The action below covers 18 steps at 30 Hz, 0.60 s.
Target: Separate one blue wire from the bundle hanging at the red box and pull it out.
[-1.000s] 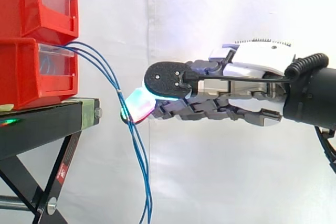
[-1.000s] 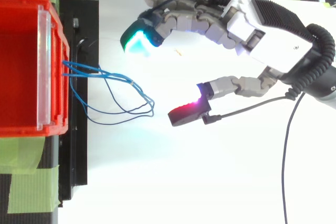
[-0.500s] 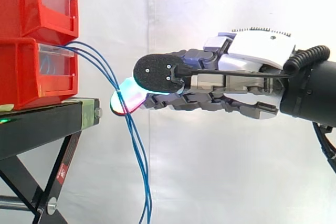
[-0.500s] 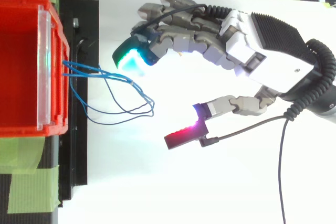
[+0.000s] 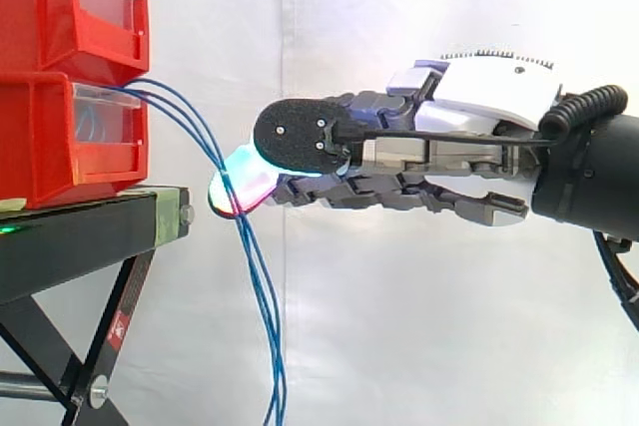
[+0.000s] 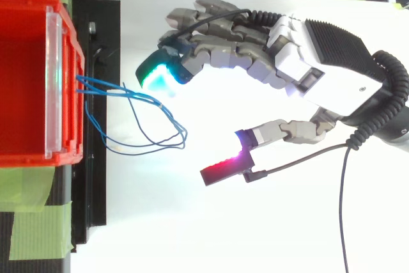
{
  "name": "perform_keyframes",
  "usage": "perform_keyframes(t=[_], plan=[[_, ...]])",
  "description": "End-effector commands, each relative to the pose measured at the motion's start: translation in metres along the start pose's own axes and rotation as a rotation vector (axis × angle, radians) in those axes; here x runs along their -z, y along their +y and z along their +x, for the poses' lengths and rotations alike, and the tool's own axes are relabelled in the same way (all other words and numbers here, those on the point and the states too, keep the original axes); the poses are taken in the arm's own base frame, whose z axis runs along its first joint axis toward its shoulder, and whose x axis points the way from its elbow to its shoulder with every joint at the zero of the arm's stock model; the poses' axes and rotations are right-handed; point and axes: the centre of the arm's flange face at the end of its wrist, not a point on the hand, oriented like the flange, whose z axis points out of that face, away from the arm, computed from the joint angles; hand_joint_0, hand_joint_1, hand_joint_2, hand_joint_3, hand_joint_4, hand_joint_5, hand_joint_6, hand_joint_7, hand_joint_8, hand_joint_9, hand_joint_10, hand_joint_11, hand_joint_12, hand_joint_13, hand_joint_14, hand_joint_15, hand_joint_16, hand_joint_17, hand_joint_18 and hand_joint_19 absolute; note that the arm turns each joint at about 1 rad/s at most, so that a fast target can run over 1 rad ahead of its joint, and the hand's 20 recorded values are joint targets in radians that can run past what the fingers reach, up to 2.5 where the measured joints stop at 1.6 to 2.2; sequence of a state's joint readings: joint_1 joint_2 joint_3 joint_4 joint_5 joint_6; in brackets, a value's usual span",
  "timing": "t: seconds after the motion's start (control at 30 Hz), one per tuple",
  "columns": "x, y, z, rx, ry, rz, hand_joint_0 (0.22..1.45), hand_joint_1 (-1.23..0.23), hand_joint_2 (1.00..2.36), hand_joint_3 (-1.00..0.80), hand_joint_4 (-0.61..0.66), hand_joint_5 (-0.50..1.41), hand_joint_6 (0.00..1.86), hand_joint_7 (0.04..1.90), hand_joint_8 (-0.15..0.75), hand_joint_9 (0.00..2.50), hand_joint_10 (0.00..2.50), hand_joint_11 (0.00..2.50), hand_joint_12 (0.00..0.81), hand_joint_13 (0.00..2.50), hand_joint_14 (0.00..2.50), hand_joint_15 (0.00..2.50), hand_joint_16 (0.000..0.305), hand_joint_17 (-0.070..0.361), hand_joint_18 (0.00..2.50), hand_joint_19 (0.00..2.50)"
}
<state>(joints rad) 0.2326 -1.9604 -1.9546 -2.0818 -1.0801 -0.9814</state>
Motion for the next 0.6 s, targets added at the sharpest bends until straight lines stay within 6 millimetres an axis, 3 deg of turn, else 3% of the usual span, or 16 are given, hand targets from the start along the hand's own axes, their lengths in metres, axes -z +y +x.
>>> perform_keyframes(t=[0.0, 0.47, 0.57], plan=[[0.0, -0.003, -0.002, -0.005, -0.003, 0.007, 0.49, -0.58, 1.0, -0.5, 0.32, -0.18, 0.5, 0.81, 0.288, 0.5, 0.0, 0.14, 0.359, 0.27, 0.0, 0.14, 0.058, 0.131, 0.06, 0.16], [-0.001, -0.009, -0.006, -0.076, -0.049, 0.062, 0.5, -0.58, 1.0, -0.5, 0.32, -0.18, 0.5, 0.8, 0.29, 0.5, 0.0, 0.14, 0.359, 0.27, 0.0, 0.14, 0.058, 0.131, 0.06, 0.16], [0.002, -0.024, 0.012, -0.091, -0.029, 0.087, 0.5, -0.58, 1.0, -0.5, 0.32, -0.18, 0.5, 0.81, 0.291, 0.5, 0.0, 0.15, 0.359, 0.27, 0.0, 0.14, 0.058, 0.131, 0.07, 0.17]])
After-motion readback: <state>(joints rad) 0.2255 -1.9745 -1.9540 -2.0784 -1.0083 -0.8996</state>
